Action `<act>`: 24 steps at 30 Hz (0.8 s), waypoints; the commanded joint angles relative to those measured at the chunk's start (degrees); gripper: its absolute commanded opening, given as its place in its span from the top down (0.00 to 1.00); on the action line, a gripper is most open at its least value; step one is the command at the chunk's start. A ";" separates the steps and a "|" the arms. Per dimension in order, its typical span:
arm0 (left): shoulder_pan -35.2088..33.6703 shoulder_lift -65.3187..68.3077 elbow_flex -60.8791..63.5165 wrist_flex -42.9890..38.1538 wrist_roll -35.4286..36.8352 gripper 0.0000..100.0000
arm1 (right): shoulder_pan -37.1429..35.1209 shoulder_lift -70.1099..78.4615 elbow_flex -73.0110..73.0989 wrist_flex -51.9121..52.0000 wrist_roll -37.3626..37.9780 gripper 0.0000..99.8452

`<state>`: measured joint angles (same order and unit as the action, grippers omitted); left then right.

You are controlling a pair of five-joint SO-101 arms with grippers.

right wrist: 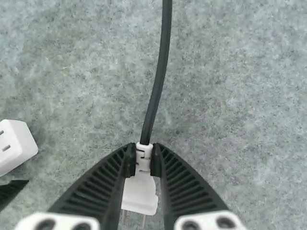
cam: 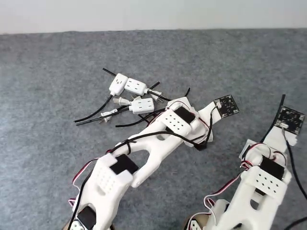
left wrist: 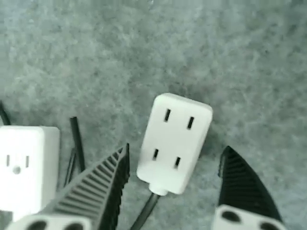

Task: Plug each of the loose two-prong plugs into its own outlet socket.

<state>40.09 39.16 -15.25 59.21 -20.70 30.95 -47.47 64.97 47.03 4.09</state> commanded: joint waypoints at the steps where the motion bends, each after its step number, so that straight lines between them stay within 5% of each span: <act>1: -0.18 3.08 -10.24 7.03 -0.44 0.71 | -0.48 -1.45 -0.62 -0.92 0.79 0.99; 5: -0.18 9.76 -21.23 16.88 -0.44 0.73 | -1.54 -1.45 -0.62 -0.92 0.79 0.99; 11: 0.79 17.32 -33.01 27.34 -0.79 0.99 | -1.63 -1.45 -0.62 -0.92 0.79 0.99; 16: 1.67 19.34 -37.14 34.29 -1.23 0.99 | -1.63 -1.45 -0.62 -0.92 0.79 0.99; 24: 0.09 16.62 -34.33 41.49 -21.63 0.99 | -1.63 -1.27 -0.53 -1.01 0.79 0.99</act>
<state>41.23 58.68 -51.03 97.71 -36.18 29.89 -47.47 64.97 47.03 4.09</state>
